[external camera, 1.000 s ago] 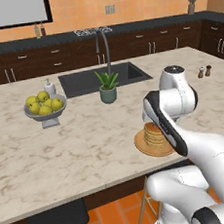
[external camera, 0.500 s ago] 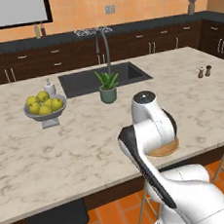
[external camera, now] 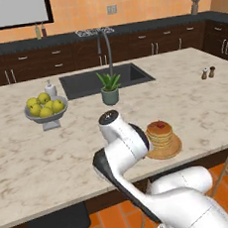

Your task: Take the strawberry from the fridge and place it on top of the pancake, located on the dining counter.

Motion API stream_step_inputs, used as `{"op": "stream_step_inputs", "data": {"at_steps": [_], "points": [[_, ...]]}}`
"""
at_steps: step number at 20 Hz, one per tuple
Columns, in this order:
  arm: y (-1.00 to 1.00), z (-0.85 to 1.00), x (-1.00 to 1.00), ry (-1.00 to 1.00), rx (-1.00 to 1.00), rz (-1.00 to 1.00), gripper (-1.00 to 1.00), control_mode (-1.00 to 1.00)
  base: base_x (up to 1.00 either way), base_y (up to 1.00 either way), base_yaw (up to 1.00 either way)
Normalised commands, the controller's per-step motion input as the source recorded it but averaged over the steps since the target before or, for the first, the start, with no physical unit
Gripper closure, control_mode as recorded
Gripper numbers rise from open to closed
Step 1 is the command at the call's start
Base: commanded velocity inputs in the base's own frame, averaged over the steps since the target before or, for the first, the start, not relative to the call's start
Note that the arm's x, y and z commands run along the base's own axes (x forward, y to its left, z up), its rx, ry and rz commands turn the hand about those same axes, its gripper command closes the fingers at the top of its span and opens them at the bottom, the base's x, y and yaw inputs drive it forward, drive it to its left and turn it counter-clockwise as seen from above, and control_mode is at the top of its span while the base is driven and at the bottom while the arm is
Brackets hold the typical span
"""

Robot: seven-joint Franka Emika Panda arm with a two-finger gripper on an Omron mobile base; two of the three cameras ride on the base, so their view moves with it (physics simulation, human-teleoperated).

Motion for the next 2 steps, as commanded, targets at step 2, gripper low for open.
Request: {"op": "stream_step_inputs", "data": {"at_steps": [2], "points": [[0.26,-0.29,0.01,0.09,-0.20,-0.01,-1.00,-1.00,0.00,0.00,0.00]]}}
